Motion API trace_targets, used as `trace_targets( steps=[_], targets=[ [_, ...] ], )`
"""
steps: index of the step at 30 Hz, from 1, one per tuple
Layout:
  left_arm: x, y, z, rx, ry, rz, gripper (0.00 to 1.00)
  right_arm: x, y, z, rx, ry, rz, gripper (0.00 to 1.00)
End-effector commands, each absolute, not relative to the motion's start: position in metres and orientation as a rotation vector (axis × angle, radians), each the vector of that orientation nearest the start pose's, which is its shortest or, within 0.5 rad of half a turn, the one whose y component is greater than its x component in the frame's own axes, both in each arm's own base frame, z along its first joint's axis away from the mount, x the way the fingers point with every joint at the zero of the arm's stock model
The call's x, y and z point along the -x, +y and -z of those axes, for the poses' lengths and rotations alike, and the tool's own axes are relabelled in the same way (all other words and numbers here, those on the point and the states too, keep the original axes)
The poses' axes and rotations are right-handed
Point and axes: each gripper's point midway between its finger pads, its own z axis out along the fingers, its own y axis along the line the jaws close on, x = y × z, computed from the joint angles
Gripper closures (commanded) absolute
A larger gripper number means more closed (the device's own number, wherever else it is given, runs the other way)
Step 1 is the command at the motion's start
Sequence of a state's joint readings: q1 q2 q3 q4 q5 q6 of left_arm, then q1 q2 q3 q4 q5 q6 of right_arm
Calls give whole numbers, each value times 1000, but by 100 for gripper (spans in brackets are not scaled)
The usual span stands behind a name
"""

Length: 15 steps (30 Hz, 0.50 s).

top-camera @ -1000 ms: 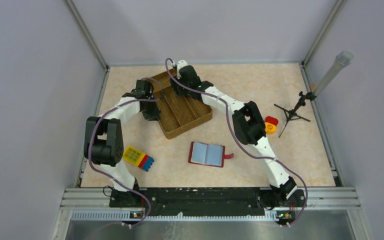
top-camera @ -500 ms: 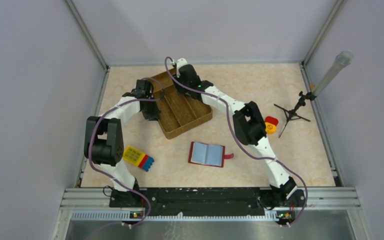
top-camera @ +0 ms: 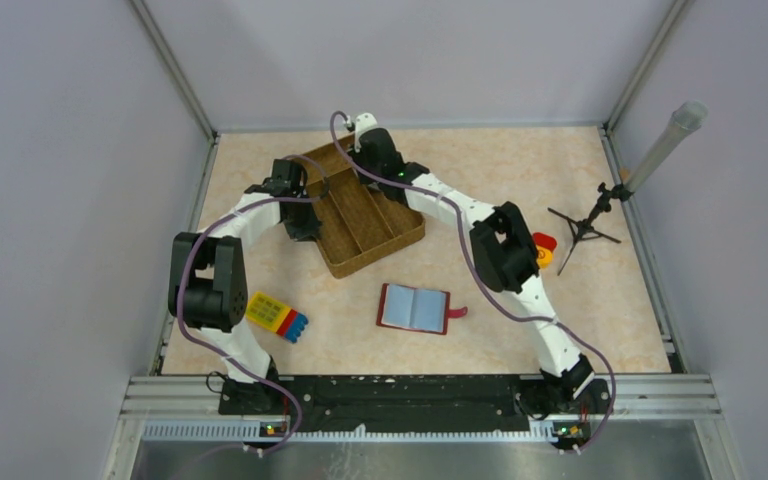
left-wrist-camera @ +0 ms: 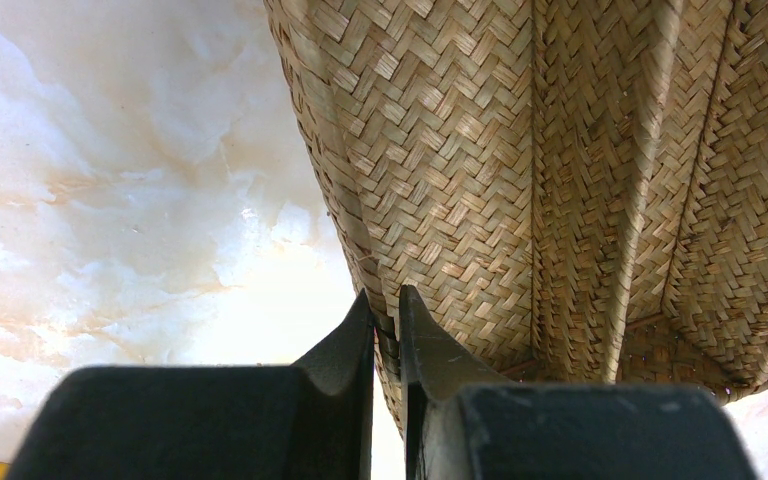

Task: Put the credit cards into the card holder
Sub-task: Pick up the credit card from the storage box.

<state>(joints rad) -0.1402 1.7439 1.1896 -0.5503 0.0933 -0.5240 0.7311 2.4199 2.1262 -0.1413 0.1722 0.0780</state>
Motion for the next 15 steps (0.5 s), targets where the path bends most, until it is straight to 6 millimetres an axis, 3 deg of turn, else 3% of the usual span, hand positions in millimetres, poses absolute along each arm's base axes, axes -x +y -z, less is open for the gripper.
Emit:
trace_targets(
  steps=[1,5,8,10,15],
  targets=[
    [-375,-108,-54,418,2700,403,100,-519,439,-204,493,1787,-386,87],
    [-375,-106,-55,417,2695,386,100,-520,430,-218,458,1711,-316,94],
    [-377,-103,-57,411,2685,365,96,-519,418,-240,408,1644,-245,100],
    [-377,-102,-60,403,2677,356,86,-517,406,-256,355,1607,-215,100],
    [-381,-97,-69,380,2651,323,50,-499,383,-299,318,1545,-228,100]
  ],
)
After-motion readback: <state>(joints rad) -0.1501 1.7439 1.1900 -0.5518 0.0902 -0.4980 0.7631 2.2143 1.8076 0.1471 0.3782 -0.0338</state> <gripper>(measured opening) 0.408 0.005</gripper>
